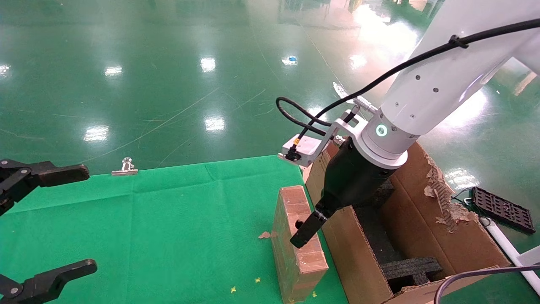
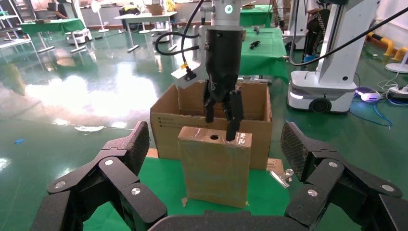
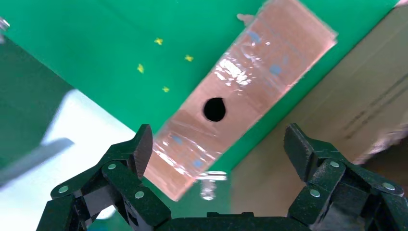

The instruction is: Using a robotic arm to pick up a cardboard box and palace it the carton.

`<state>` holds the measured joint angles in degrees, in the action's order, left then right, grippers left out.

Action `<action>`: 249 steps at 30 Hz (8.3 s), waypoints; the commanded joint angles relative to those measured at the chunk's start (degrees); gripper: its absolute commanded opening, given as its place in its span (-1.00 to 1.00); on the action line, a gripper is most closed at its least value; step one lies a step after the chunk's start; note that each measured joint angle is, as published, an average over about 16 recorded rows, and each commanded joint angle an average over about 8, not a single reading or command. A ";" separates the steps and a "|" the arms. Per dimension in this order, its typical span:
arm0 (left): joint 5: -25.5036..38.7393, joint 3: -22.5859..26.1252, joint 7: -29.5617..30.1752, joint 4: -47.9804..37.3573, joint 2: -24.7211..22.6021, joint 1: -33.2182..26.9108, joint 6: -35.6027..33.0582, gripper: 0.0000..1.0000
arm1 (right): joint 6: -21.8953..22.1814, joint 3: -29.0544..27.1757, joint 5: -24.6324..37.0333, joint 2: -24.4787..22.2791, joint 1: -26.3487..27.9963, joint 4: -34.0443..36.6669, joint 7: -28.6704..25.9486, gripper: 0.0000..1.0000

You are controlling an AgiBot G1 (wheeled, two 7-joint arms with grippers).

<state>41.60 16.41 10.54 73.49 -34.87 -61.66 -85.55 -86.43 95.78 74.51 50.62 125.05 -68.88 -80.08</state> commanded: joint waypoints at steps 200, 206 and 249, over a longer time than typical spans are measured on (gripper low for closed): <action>-0.47 0.69 -0.34 0.00 0.28 -0.15 0.30 1.00 | 20.97 -8.75 -5.03 -9.12 -3.20 60.86 51.71 1.00; -0.48 0.70 -0.35 -0.01 0.29 -0.15 0.31 1.00 | 22.84 -9.78 -5.51 -10.03 -2.14 57.48 55.16 1.00; -0.56 0.83 -0.43 -0.07 0.32 -0.20 0.33 1.00 | 8.06 -57.48 -24.00 -13.84 -43.64 14.83 65.12 1.00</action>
<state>41.04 17.24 10.11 73.42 -34.56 -61.86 -85.21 -78.37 38.31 50.51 36.78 81.43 -54.04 -14.96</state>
